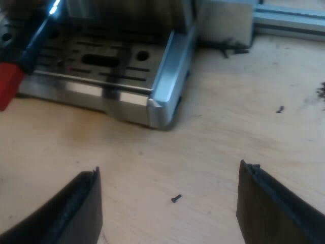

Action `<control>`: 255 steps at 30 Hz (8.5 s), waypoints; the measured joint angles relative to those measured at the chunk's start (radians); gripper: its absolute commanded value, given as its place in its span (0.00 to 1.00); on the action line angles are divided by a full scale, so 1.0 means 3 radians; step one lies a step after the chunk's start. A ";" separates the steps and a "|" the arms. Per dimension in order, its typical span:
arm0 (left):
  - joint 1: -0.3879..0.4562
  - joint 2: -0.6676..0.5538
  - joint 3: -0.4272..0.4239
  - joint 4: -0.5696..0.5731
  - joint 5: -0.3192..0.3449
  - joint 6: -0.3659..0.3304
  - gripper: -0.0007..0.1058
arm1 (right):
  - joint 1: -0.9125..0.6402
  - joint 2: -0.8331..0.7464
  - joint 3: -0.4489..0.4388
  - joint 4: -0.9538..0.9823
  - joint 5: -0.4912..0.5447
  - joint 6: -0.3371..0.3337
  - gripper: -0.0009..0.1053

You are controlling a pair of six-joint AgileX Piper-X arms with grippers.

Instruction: Grind coffee beans and then tamp

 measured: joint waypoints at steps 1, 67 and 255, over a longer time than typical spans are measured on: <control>-0.0051 0.0039 0.0000 -0.0053 0.0102 0.0000 0.78 | 0.0073 0.0056 -0.0014 0.0000 -0.0032 -0.0053 0.57; -0.0546 0.0586 0.1058 -0.1354 0.0384 0.0227 0.78 | 0.4107 0.3114 0.0892 -0.4161 0.4029 0.1516 0.12; -0.0546 0.0586 0.1058 -0.1507 0.0384 0.0149 0.78 | 0.2761 0.3421 -0.0262 -0.2152 0.2380 0.2325 0.01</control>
